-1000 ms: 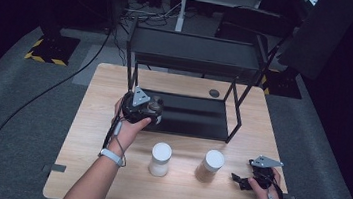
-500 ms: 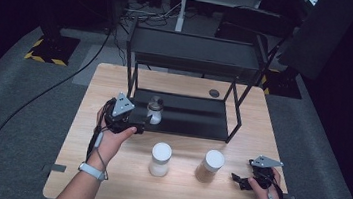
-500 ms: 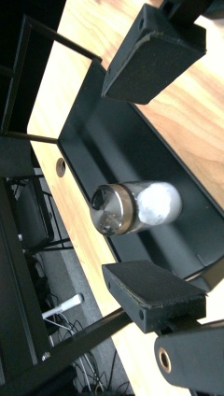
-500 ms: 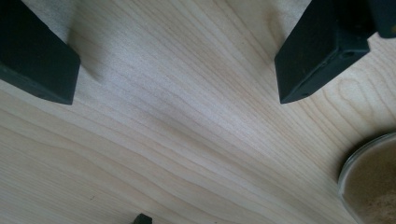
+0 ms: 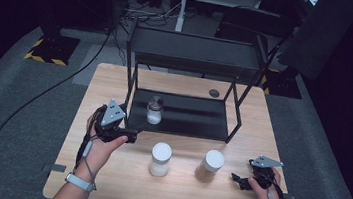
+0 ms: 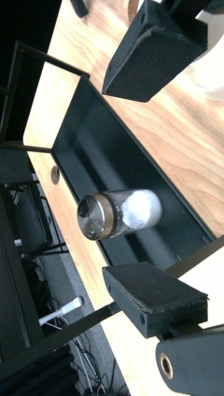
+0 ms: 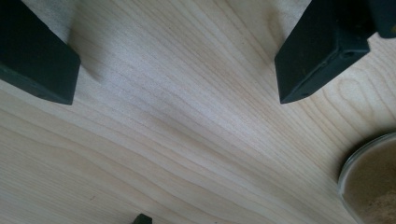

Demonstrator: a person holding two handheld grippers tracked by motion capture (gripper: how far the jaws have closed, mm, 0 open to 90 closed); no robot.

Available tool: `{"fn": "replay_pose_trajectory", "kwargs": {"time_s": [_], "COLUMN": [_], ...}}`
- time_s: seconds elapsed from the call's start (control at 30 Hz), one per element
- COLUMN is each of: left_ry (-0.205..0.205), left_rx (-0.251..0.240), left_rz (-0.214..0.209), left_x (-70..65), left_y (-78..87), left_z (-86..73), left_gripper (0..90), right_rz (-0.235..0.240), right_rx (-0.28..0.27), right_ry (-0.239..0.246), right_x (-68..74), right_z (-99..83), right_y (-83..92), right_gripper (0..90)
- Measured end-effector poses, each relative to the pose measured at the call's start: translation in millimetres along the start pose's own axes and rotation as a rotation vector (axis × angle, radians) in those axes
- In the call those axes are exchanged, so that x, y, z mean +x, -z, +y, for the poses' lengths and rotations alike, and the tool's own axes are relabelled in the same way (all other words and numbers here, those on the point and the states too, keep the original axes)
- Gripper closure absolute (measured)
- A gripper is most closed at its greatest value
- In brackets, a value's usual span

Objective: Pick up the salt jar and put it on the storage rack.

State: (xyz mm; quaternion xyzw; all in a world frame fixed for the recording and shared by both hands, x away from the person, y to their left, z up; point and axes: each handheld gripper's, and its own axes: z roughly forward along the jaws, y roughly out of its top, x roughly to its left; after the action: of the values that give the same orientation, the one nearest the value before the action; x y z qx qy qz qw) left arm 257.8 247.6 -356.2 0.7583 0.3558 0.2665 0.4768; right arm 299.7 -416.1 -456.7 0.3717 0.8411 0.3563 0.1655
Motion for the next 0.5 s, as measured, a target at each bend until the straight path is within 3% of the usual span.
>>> {"fn": "replay_pose_trajectory", "kwargs": {"time_s": [0.5], "left_ry": [-0.011], "left_rx": [0.049], "left_rz": [0.005], "left_x": [-8.8], "left_y": [21.4], "left_z": [-24.9], "left_gripper": [11.7], "right_rz": [0.0], "right_rx": [0.003], "right_ry": [-0.001], "right_x": [0.0], "right_z": [0.5], "right_y": [0.2], "right_gripper": [0.2]}}
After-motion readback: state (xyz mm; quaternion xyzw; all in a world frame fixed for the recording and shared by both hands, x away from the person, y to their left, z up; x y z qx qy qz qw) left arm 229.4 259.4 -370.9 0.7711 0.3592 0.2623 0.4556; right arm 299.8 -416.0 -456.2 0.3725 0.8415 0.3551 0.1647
